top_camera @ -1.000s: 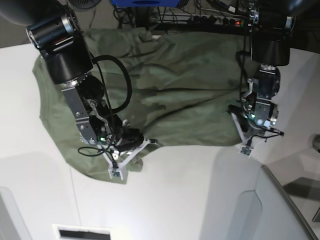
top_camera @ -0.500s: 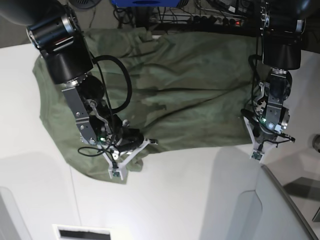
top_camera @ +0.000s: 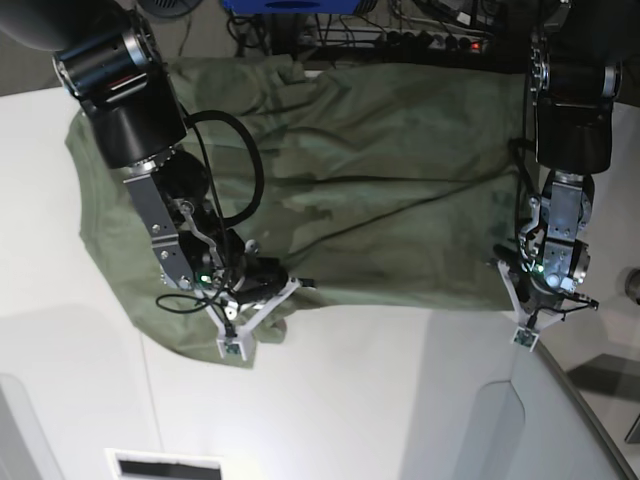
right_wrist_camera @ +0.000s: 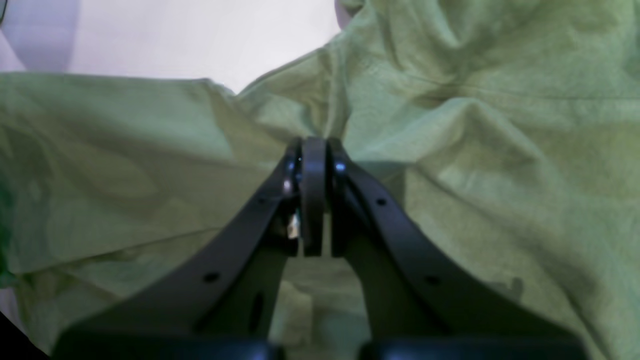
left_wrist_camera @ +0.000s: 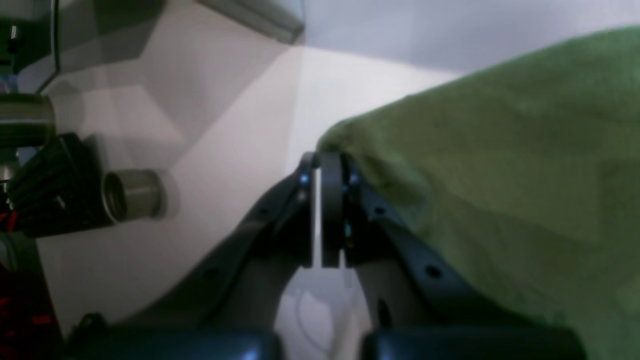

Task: Layout the t-shirt on the table in an organized manner, then fold the t-shirt properly
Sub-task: 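Pull the grasped shirt edge away from the right gripper with the left, then hold the shirt with both grippers and drag it flat across the table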

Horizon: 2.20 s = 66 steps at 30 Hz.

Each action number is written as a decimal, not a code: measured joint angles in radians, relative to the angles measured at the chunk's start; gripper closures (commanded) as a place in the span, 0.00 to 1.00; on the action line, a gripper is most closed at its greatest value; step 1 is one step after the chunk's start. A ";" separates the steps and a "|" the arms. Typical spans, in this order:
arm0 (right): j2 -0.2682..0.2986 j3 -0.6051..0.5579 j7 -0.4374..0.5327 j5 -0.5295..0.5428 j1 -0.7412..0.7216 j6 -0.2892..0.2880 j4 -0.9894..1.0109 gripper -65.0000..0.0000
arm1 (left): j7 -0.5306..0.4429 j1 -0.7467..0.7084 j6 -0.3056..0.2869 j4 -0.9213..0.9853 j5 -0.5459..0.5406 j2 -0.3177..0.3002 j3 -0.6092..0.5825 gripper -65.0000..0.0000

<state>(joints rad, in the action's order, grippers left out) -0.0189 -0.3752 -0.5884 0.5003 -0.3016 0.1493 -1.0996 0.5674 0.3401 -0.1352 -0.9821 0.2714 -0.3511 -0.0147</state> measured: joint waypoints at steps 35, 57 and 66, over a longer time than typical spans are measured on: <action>0.000 0.000 0.002 0.000 -0.012 0.000 0.000 0.99 | -0.059 0.172 -0.003 0.069 0.002 -0.005 -0.100 1.00; 0.136 0.255 -0.221 0.001 0.090 -0.002 -0.270 0.99 | -0.050 -0.101 -0.016 -0.217 -0.172 -0.005 -0.041 1.00; 0.156 0.455 -0.212 0.005 0.152 -0.009 -0.132 0.99 | -0.057 -0.223 -0.002 -0.283 -0.193 -0.006 0.000 1.00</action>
<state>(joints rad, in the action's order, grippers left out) 0.1371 0.0795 -0.8005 0.5049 -0.1493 0.1402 -1.2320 0.5102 0.1169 -0.1375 -1.2655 0.0788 -0.3576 -0.0143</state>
